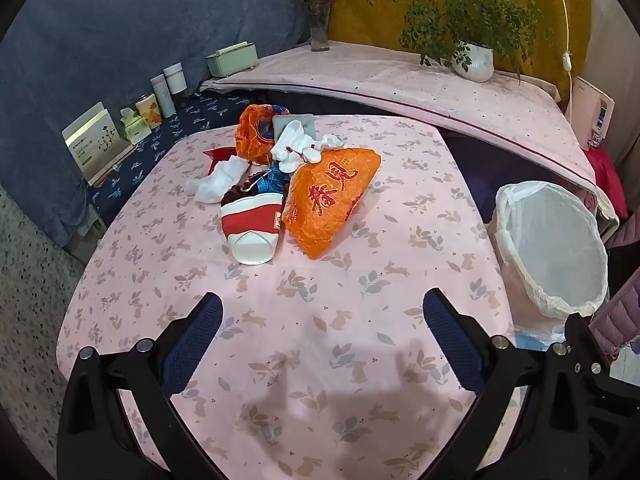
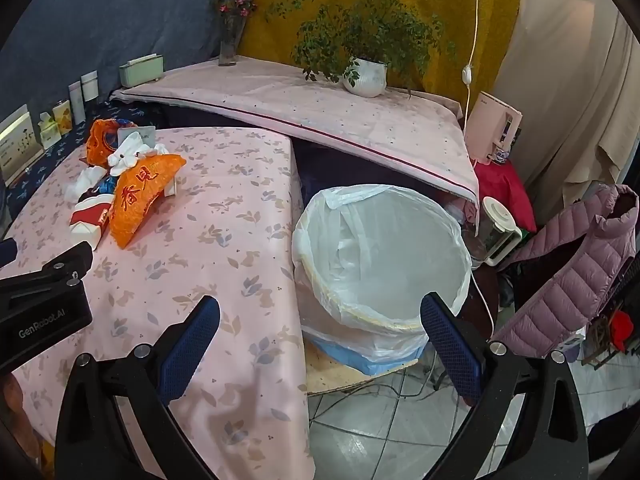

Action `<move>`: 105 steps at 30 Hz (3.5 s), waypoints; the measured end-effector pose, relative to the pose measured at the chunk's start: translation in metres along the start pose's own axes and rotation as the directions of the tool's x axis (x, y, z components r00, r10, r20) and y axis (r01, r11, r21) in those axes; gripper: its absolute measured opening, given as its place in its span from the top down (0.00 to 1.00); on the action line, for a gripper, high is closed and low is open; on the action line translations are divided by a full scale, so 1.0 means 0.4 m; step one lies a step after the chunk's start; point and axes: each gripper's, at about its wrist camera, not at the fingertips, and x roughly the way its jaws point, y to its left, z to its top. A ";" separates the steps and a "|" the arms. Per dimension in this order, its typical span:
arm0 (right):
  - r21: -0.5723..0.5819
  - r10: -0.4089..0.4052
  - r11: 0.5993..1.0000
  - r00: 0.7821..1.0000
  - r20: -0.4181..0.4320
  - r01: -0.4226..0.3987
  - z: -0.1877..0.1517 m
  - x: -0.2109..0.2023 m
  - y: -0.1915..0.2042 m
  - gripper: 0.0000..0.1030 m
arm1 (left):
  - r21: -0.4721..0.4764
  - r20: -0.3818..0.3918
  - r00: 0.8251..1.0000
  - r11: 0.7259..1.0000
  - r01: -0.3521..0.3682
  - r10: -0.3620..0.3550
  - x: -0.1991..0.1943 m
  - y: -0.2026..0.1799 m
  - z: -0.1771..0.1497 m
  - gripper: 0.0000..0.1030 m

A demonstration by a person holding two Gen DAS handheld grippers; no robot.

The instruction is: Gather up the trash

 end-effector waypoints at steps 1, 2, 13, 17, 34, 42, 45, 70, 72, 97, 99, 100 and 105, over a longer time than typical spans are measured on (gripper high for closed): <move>0.001 -0.001 1.000 1.000 0.005 0.001 0.000 -0.001 0.000 0.07 | 0.001 0.000 1.000 1.000 0.000 0.000 0.000 0.000 0.000 0.07; 0.000 -0.002 1.000 1.000 0.005 0.002 0.000 -0.001 0.001 0.07 | 0.003 0.001 1.000 1.000 -0.001 0.001 0.000 0.000 0.000 0.07; -0.002 -0.007 1.000 1.000 0.002 0.007 -0.001 -0.001 0.002 0.07 | 0.002 0.003 1.000 1.000 -0.006 0.006 -0.007 0.007 0.002 0.07; -0.007 -0.008 1.000 1.000 0.005 0.008 -0.002 -0.004 0.001 0.07 | 0.001 0.003 1.000 1.000 -0.005 0.005 -0.007 0.008 0.002 0.07; -0.009 -0.020 1.000 1.000 0.013 0.020 0.010 -0.020 -0.003 0.07 | -0.003 0.001 1.000 1.000 -0.002 0.002 -0.007 0.024 0.001 0.07; -0.014 -0.023 1.000 1.000 0.018 0.024 0.012 -0.020 0.002 0.07 | -0.004 0.001 1.000 1.000 -0.003 0.003 -0.007 0.025 0.002 0.07; -0.014 -0.024 1.000 1.000 0.019 0.024 0.013 -0.021 0.001 0.07 | -0.004 0.002 1.000 1.000 -0.002 0.002 -0.006 0.023 0.000 0.07; -0.015 -0.027 1.000 1.000 0.016 0.027 0.010 -0.015 0.007 0.07 | 0.001 0.001 1.000 1.000 -0.003 0.003 -0.007 0.021 0.002 0.07; -0.016 -0.027 0.999 0.999 0.017 0.027 0.010 -0.015 0.006 0.07 | 0.000 0.002 1.000 1.000 -0.003 0.003 -0.007 0.022 0.002 0.07; -0.015 -0.027 1.000 1.000 0.016 0.027 0.007 -0.013 0.005 0.07 | 0.001 0.001 1.000 1.000 -0.003 0.003 -0.003 0.017 0.000 0.07; -0.014 -0.026 1.000 1.000 0.015 0.027 0.007 -0.013 0.005 0.07 | 0.001 0.000 1.000 1.000 -0.002 0.002 -0.003 0.017 0.000 0.07; -0.014 -0.026 1.000 1.000 0.016 0.027 0.007 -0.013 0.005 0.07 | 0.001 0.000 1.000 1.000 -0.002 0.002 -0.003 0.017 -0.001 0.07; -0.014 -0.027 1.000 1.000 0.015 0.027 0.008 -0.013 0.005 0.07 | 0.001 0.002 1.000 1.000 -0.002 0.002 -0.003 0.016 -0.001 0.07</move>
